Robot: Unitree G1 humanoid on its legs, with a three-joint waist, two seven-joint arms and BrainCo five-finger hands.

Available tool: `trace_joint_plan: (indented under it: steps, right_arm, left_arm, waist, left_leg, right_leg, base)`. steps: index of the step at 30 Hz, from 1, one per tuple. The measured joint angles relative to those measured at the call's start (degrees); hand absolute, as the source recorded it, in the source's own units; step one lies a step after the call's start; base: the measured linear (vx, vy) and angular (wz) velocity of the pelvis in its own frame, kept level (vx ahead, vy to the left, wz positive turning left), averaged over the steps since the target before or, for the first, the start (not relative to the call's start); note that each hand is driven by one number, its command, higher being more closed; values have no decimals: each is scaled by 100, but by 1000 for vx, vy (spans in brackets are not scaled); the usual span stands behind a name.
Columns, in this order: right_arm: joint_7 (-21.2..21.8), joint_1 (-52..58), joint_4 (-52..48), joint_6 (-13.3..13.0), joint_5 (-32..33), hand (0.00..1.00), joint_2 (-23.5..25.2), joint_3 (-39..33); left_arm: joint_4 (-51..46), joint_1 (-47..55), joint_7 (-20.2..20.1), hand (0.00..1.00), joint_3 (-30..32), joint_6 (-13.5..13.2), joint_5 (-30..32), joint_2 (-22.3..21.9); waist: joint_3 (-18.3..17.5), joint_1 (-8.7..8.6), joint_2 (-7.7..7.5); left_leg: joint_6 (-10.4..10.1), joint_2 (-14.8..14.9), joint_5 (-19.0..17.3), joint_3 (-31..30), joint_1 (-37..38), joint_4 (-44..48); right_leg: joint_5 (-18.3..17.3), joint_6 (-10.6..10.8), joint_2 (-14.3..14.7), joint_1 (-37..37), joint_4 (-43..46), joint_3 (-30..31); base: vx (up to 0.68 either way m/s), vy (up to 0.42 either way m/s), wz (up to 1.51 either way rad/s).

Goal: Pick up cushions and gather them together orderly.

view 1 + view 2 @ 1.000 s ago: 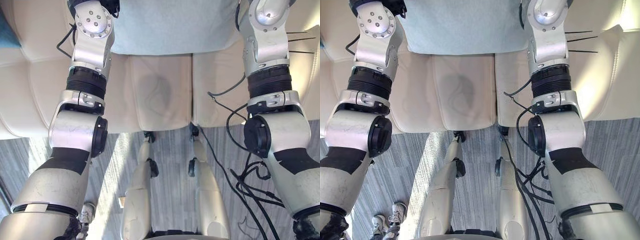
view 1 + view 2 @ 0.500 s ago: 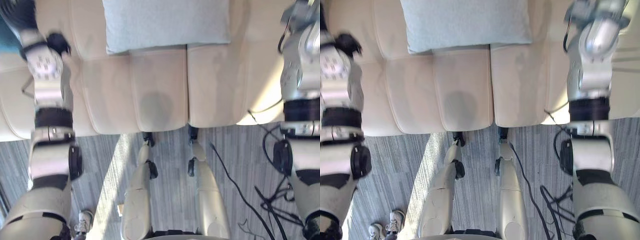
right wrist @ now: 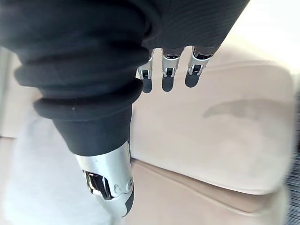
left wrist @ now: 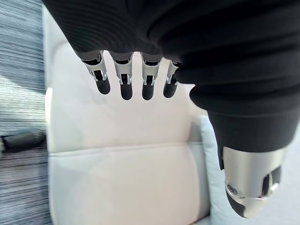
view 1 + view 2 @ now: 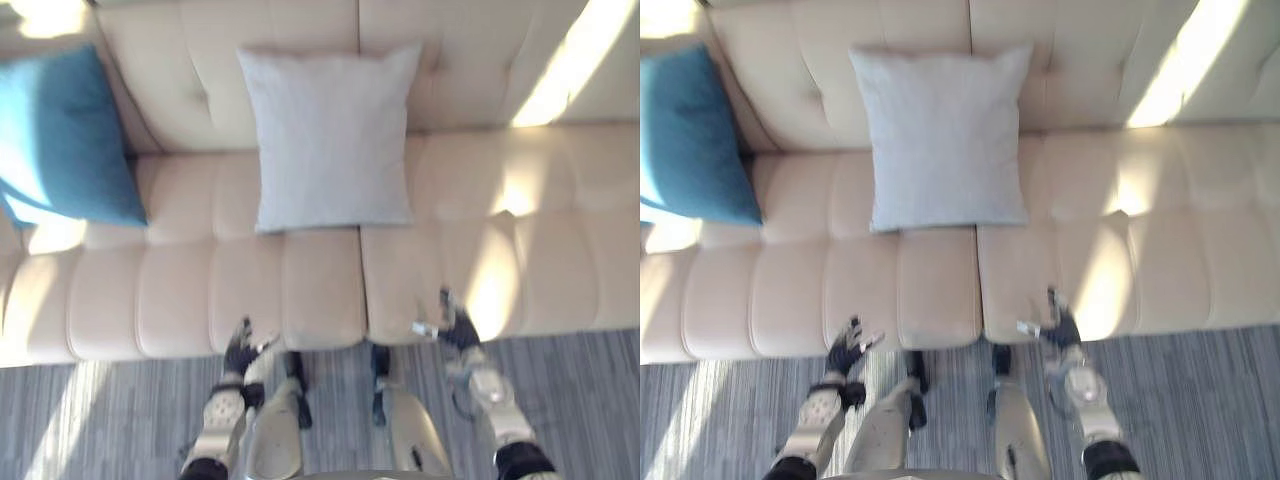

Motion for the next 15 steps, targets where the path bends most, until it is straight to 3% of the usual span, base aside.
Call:
trace_joint_plan:
  steps: [5,9,13,15]
  right_arm:
    - [99,438,741,203,-364,0,-64,-458]
    - [134,475,951,237,-373,0,-127,-463]
    - [141,407,940,250,-425,0,-132,-450]
    - [140,344,807,248,-423,0,-94,-438]
  left_arm:
    - [431,310,-248,0,195,126,493,162]
    - [508,352,-349,0,341,125,629,407]
    - [494,229,-346,0,351,120,623,609]
    - [258,113,-348,0,345,116,614,658]
  waist:
    - [-234,-45,76]
    - [-364,-161,4]
    - [-337,-141,-90]
    - [-293,-161,-169]
  left_leg:
    - [-27,-165,-20,-3,704,-354]
    - [-11,-266,-18,25,974,-440]
    - [73,-309,-46,210,885,-297]
    - [291,-260,-262,264,326,439]
  right_leg:
    - [59,113,-75,685,-349,-22]
    - [86,149,-152,893,-422,52]
    - [187,204,-193,746,-307,244]
    - [273,327,-301,287,137,310]
  base:
    - [61,28,-2]
    - [35,54,-3]
    - [-13,35,-21]
    - [-80,42,-7]
